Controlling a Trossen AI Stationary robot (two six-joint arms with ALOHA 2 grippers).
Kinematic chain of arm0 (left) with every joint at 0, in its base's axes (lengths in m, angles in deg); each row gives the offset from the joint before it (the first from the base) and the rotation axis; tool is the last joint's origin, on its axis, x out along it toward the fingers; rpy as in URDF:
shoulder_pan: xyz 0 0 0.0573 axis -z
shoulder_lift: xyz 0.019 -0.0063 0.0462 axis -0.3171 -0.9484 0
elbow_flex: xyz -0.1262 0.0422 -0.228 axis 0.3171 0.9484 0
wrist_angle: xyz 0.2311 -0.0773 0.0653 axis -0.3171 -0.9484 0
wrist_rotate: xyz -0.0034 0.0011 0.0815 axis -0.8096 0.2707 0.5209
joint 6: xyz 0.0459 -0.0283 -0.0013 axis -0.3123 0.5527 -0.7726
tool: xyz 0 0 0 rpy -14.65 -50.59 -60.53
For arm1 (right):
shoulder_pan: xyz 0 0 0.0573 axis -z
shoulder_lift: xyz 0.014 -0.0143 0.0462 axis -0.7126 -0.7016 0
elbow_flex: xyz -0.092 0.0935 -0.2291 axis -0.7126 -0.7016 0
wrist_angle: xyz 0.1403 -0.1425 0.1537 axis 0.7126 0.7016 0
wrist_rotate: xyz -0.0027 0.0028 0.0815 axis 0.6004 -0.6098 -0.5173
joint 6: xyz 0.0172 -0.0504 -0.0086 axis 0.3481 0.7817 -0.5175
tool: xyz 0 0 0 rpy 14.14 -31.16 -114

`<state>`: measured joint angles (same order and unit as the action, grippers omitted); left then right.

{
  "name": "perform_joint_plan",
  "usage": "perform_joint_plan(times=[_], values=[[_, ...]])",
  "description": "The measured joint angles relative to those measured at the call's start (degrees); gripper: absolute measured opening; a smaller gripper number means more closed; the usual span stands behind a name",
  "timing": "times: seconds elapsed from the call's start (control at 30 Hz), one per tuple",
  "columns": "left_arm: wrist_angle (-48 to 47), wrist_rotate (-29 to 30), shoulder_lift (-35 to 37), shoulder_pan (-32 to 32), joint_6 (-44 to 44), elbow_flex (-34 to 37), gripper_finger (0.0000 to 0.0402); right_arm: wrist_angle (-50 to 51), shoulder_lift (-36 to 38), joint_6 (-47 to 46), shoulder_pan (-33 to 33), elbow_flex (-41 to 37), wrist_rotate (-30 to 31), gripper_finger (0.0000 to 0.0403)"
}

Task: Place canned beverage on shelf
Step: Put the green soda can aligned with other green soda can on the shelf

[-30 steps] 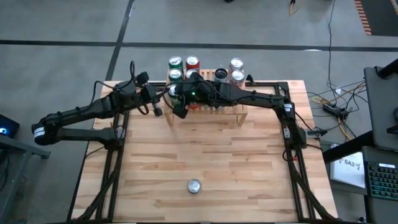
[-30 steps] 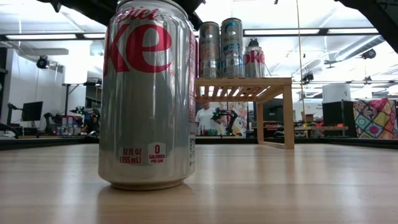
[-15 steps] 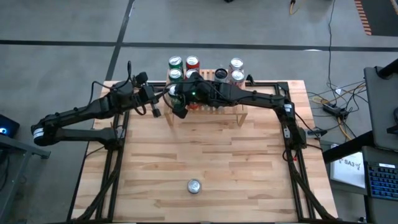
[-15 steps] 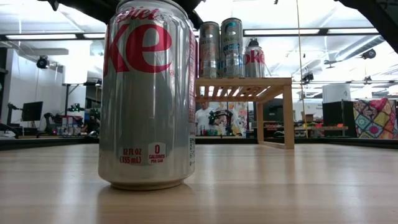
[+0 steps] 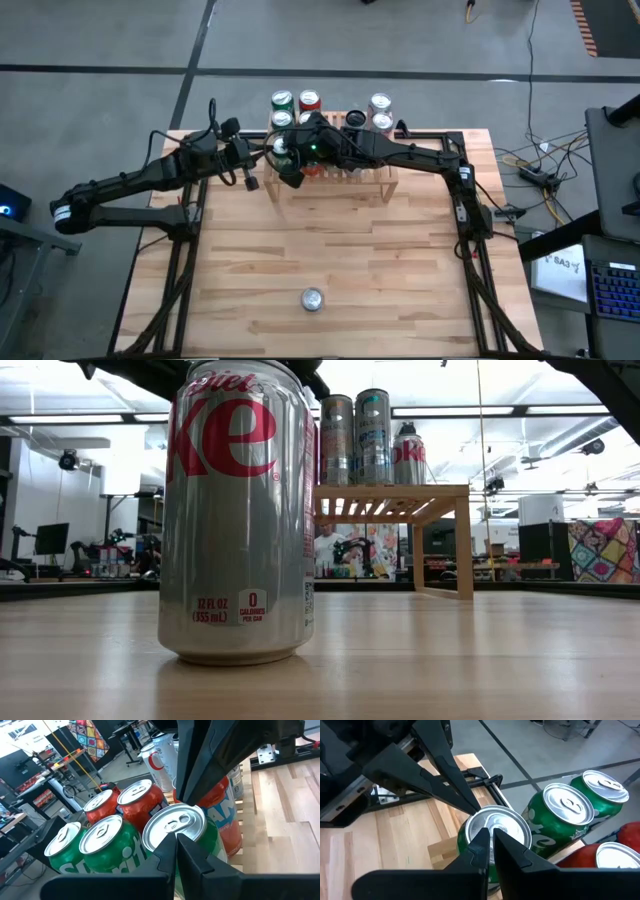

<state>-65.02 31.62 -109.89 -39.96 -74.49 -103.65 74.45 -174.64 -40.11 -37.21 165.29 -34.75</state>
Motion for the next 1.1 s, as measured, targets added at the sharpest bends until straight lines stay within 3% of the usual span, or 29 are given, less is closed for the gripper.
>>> perform_joint_plan(times=[1.1], values=[[1.14,3.65,-0.04,0.0,1.75,0.0,0.0,-0.81,-0.76,-3.02,-0.1,-1.64,-0.35,0.0013]])
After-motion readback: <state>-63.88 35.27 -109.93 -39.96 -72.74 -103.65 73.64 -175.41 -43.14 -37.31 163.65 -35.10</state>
